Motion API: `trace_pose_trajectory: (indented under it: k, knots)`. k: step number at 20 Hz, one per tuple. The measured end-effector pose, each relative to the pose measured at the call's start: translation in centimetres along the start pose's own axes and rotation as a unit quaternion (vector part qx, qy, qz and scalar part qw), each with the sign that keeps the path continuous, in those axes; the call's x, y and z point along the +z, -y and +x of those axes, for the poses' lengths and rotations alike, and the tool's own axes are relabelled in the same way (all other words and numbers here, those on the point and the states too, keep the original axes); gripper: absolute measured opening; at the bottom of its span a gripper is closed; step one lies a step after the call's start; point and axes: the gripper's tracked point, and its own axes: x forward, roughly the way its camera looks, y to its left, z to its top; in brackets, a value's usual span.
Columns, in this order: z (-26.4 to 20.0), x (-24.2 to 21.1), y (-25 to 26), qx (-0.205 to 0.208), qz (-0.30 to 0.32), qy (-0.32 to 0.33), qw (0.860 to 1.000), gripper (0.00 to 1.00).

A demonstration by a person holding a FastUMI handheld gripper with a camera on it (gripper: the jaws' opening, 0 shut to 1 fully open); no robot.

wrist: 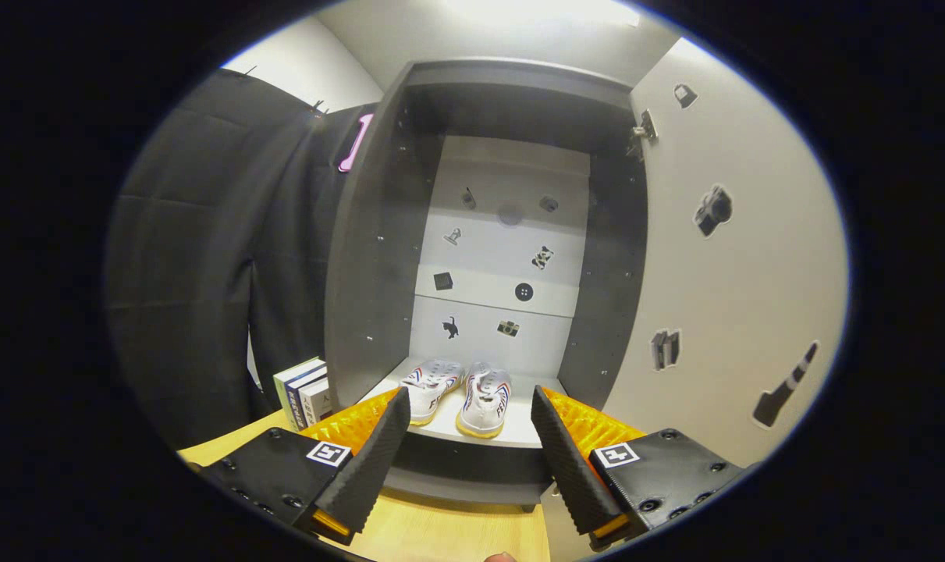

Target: Open the shoe cabinet door, grab the shoes and put them into the shoe cabinet, then close the shoe cabinet door.

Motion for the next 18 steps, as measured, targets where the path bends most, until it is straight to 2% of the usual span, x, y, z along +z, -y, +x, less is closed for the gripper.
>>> trace_pose_trajectory:
  k: [8, 18]
  knots:
    - [-10.6, -0.9, -0.1, 0.010, 0.011, 0.018, 1.000, 0.97]
    - [-21.0, -1.8, 5.2, -0.001, 0.049, 0.023, 0.999, 0.97]
